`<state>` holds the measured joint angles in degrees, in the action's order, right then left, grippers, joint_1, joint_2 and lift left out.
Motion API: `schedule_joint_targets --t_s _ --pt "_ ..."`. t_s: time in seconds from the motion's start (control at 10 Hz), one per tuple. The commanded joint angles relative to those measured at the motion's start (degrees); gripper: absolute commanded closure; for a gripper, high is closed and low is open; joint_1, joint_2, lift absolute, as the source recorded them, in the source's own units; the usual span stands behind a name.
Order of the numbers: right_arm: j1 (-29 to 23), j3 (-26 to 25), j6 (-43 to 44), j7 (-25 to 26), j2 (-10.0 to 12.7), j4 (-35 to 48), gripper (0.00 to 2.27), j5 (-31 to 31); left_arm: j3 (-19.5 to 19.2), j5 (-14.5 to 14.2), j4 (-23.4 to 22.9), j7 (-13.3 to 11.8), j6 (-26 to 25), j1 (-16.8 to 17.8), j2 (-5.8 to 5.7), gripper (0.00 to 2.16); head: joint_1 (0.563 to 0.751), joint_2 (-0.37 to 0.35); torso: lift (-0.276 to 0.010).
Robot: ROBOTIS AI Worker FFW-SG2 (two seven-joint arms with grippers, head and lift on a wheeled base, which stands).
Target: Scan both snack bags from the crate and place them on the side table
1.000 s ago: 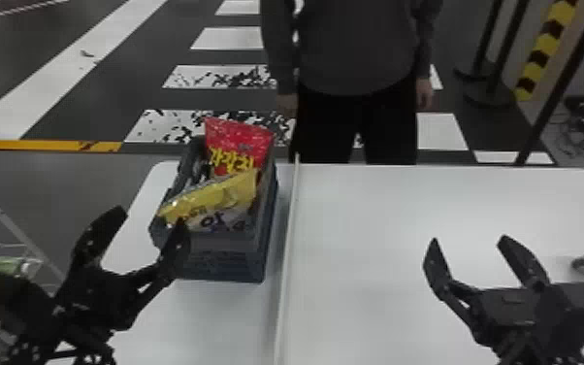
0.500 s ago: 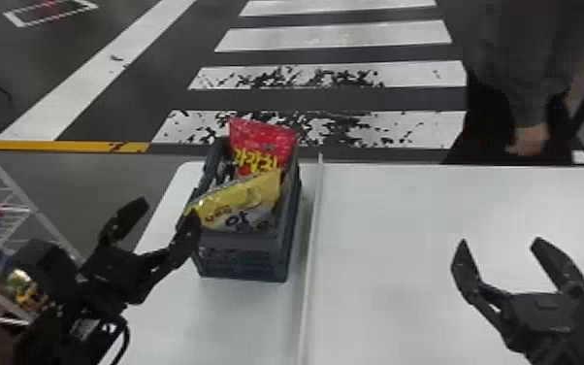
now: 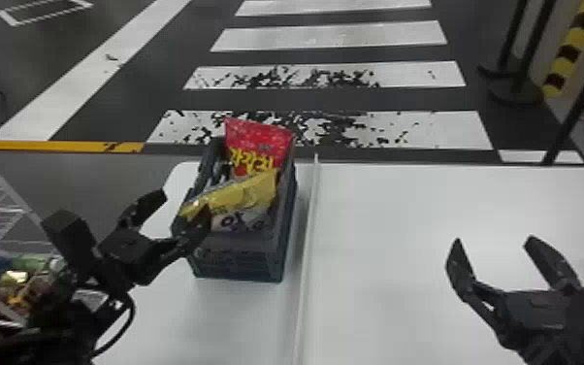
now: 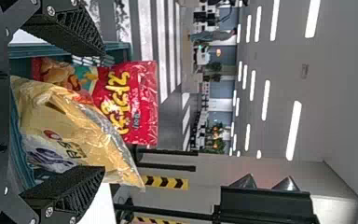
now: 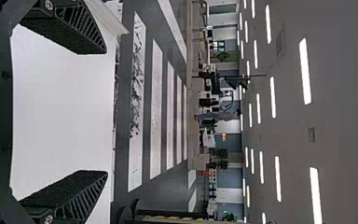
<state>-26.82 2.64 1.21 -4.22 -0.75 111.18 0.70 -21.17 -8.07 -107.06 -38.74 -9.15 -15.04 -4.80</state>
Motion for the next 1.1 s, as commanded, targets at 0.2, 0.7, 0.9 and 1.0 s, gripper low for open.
schedule_joint_targets --t_s 0.2,0.7,0.9,1.0 --pt "0.63 0.18 -0.82 0.00 -0.31 0.00 0.07 0.09 0.25 1.04 4.66 -3.01 -7.51 5.02 -0.38 0.21 0.695 0.145 -0.095" --pt "0.46 0.27 -0.82 0.00 -0.57 0.09 0.07 0.53 1.04 4.64 3.43 -7.23 -12.26 5.46 -0.21 2.14 0.695 0.120 -0.095" --pt "0.46 0.27 -0.82 0.00 -0.57 0.00 0.07 0.62 -1.24 4.20 -2.90 -6.44 -11.55 4.23 -0.12 2.14 0.695 0.119 -0.095" --pt "0.46 0.27 -0.82 0.00 -0.57 0.00 0.07 0.62 -2.21 3.67 -6.76 -5.91 -11.90 4.05 -0.03 2.14 0.695 0.130 -0.095"
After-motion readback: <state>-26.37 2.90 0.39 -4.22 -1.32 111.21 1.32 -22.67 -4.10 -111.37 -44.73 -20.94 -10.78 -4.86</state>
